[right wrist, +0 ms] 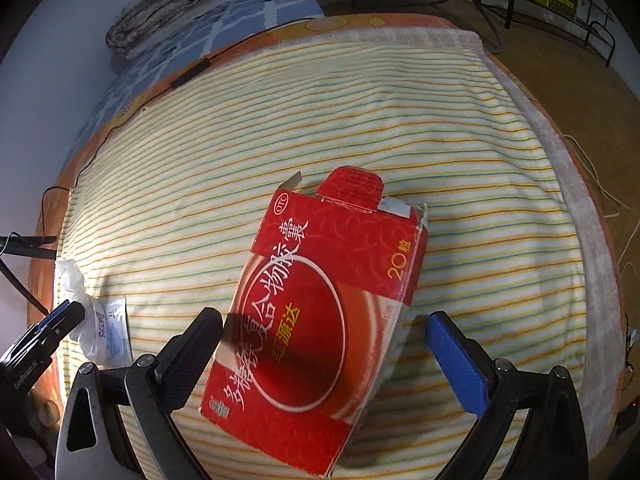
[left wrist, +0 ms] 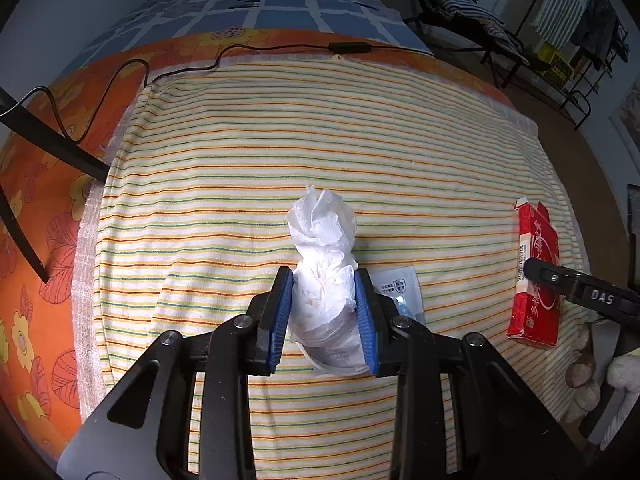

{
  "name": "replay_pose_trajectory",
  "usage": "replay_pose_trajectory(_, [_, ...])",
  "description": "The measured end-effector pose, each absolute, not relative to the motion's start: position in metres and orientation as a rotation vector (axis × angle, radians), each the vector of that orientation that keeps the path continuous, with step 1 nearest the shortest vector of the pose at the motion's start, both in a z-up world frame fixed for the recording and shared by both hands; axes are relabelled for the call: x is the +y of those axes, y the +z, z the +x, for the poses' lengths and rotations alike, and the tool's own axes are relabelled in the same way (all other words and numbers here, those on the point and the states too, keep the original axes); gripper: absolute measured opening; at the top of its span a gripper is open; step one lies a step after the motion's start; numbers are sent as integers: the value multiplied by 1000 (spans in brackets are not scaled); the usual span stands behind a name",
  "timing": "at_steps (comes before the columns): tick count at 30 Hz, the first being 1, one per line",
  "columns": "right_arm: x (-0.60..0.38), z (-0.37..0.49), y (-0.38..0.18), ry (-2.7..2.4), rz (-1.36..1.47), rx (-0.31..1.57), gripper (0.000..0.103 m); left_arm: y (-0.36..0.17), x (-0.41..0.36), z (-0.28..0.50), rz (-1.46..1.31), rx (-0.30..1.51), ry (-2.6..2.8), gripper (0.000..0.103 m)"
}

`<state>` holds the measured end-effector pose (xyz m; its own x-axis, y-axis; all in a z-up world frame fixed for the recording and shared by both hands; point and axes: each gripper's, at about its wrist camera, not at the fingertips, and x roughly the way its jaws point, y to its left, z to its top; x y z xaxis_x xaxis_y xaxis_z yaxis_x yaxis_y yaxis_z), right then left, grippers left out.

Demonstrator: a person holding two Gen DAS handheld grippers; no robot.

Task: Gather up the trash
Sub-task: 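Grasp the white tissue with the left gripper while the right grasps the red tissue box, then carry the tissue and red box down over the blue basket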

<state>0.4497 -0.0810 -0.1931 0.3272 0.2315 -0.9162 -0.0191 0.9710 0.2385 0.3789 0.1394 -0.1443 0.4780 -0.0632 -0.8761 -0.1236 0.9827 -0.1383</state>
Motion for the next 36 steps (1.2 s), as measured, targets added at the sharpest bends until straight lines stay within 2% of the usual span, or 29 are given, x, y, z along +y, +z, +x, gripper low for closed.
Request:
replay_pose_trajectory(6, [-71, 454, -197, 187, 128, 1240, 103, -135, 144, 372, -213, 1053, 36, 27])
replay_pose_trajectory(16, [-84, 442, -187, 245, 170, 1219, 96, -122, 146, 359, -210, 1025, 37, 27])
replay_pose_trajectory(36, [-92, 370, -131, 362, 124, 1040, 94, -94, 123, 290, -193, 983, -2, 27])
